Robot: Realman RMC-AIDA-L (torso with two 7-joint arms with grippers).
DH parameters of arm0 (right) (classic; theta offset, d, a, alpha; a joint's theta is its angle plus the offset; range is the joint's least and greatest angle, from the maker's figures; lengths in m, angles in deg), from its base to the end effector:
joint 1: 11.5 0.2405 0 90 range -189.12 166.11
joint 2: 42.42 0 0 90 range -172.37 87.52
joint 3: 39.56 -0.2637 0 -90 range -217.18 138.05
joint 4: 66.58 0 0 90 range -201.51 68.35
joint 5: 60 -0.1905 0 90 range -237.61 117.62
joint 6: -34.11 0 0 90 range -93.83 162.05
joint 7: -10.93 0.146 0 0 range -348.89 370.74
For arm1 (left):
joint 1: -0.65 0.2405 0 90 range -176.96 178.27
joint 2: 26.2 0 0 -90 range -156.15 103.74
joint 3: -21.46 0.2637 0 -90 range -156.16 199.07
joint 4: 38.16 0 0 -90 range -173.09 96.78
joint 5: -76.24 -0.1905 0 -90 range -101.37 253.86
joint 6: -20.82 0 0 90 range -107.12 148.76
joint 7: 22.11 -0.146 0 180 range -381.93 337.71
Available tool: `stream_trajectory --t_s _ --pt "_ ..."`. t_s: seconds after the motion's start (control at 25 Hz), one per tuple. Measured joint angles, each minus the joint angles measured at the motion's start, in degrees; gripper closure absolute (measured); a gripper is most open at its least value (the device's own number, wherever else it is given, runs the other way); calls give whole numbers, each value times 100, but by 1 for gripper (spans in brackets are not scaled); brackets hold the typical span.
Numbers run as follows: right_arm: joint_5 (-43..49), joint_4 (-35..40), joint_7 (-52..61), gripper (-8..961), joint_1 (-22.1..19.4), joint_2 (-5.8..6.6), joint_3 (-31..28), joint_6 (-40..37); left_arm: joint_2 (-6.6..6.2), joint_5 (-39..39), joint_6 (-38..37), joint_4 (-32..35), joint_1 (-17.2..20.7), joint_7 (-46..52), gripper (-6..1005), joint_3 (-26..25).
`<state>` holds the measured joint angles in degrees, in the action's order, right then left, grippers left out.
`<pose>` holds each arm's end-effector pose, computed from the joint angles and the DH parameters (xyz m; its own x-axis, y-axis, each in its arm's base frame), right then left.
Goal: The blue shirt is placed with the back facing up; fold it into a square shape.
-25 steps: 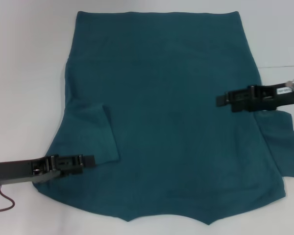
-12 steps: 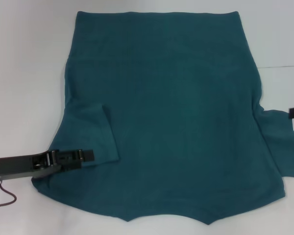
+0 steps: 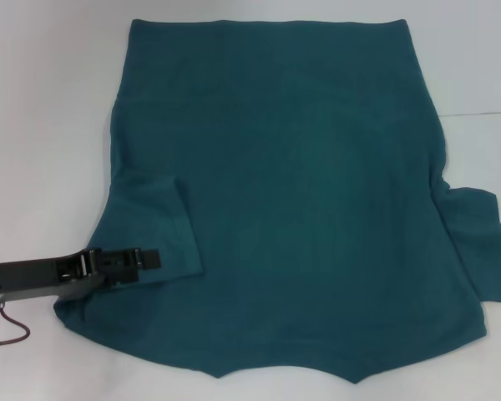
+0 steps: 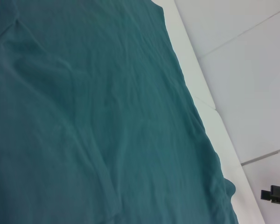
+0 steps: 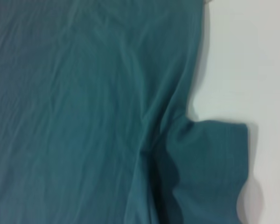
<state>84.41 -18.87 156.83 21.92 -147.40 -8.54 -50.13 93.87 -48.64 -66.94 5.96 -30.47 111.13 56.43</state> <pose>0.3379 0.3544 0.1318 0.1121 -0.8844 -0.4531 -0.9628 0.0161 -0.2698 -0.2669 0.3270 0.0037 0.1655 0.8914 0.4218 0.9528 -0.2549 0.1647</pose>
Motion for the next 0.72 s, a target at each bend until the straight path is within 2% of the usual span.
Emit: stream_trajectory --t_s 0.24,0.72 --pt "58 -46 -88 209 -37 -128 18 398 -4 0 45 -38 -5 1 339 -14" --pt "68 -530 -227 209 16 -306 28 1197 -3 -46 166 -67 35 1 340 -17"
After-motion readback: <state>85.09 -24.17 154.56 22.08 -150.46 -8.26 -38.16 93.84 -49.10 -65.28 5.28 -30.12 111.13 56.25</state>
